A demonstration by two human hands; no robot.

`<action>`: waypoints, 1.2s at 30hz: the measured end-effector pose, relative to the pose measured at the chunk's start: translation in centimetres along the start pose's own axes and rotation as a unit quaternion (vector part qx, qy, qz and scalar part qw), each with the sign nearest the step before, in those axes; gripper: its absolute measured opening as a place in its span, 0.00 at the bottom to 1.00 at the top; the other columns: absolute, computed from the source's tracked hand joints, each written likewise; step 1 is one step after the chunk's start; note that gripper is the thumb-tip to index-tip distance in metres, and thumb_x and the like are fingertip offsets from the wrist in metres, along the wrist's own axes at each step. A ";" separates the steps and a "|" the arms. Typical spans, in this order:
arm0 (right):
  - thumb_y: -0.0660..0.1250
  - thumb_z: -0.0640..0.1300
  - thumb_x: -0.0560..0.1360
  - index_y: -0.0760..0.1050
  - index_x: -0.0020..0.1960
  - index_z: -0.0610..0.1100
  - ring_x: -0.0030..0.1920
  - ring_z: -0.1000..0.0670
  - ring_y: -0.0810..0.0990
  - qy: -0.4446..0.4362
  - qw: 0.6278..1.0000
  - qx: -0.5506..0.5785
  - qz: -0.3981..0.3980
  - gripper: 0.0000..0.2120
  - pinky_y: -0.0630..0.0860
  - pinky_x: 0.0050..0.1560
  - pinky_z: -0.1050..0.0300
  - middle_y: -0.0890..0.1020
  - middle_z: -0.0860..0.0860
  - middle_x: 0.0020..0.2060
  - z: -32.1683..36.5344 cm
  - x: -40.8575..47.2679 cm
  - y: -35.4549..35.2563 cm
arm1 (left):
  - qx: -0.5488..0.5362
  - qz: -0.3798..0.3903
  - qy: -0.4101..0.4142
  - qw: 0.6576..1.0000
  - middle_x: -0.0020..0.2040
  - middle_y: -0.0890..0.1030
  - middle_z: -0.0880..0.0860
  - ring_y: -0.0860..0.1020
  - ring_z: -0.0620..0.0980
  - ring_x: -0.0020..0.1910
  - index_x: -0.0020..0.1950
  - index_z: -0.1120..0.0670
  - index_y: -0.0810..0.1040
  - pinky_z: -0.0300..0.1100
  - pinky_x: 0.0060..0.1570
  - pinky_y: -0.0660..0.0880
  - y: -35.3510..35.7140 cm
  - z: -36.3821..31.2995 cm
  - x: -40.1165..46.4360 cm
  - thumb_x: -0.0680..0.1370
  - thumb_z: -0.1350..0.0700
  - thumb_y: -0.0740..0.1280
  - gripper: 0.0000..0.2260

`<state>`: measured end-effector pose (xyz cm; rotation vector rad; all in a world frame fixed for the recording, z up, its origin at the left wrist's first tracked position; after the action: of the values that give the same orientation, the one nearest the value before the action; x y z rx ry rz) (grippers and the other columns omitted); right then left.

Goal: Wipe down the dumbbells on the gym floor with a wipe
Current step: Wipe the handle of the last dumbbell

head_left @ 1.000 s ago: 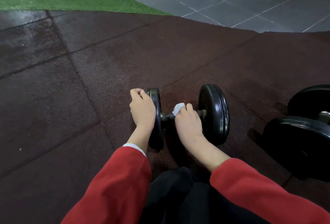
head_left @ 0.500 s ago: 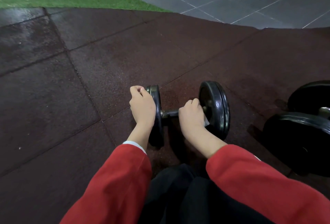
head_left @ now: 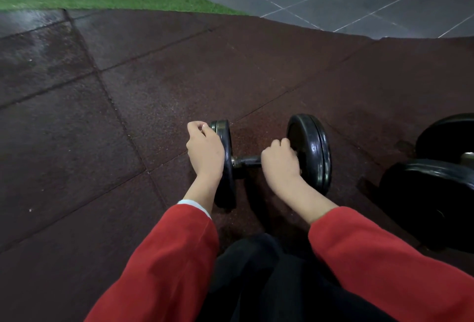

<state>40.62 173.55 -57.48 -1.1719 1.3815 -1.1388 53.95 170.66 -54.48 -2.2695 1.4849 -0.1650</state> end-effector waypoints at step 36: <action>0.54 0.37 0.69 0.78 0.59 0.38 0.50 0.48 0.69 -0.218 0.958 0.090 -0.163 0.23 0.78 0.38 0.56 0.77 0.47 0.53 0.6 -3.6 3.6 | 0.003 0.003 0.001 1.000 0.51 0.79 0.59 0.73 0.55 0.46 0.57 0.58 0.71 0.43 0.46 0.65 0.1 0.2 -0.1 0.81 0.56 0.53 0.11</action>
<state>41.10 177.42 -60.79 -1.4463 0.7519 -1.1170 53.93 170.78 -54.72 -2.2608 1.4909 -0.1688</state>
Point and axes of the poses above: each hand's wrist, its own x-axis towards the middle knuckle, its own y-axis out of the palm, z = x × y, the point moved 4 cm from there along x, towards the middle knuckle
